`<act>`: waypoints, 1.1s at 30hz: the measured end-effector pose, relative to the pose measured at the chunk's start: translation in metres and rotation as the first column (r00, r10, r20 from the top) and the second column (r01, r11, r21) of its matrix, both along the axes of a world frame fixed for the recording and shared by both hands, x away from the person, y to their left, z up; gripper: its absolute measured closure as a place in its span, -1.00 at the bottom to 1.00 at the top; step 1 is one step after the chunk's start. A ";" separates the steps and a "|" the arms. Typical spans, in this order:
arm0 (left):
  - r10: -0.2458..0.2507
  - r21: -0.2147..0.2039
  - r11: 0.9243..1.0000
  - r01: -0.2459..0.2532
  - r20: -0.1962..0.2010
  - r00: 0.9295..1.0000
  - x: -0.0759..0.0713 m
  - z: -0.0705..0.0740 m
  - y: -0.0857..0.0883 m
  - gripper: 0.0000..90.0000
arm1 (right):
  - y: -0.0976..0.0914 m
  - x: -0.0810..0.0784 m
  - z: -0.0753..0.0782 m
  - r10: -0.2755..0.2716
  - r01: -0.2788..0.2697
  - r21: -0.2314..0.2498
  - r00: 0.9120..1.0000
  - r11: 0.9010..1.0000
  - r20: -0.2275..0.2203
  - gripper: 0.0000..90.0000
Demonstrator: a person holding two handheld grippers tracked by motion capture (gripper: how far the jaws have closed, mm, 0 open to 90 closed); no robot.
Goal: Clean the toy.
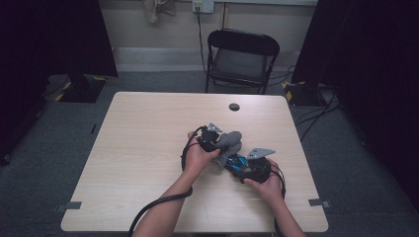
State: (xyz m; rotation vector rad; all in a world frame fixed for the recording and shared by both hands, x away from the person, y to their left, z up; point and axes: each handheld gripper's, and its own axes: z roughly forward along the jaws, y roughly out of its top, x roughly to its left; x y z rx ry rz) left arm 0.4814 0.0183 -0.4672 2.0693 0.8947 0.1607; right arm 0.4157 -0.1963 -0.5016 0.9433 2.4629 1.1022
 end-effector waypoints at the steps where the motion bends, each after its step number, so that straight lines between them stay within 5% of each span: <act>1: 0.005 0.000 1.000 -0.005 -0.002 1.000 0.001 0.000 0.001 0.57 | 0.000 0.000 0.000 0.000 0.000 0.000 1.000 1.000 0.000 -0.46; 14: 0.053 0.028 0.998 -0.053 -0.005 0.999 0.012 -0.006 0.016 0.57 | 0.000 0.000 0.000 0.000 0.000 0.001 1.000 1.000 0.000 -0.46; 33: 0.094 0.006 0.996 -0.094 -0.022 0.995 0.018 -0.013 0.026 0.57 | 0.000 0.000 0.000 -0.001 0.001 0.001 1.000 1.000 0.000 -0.46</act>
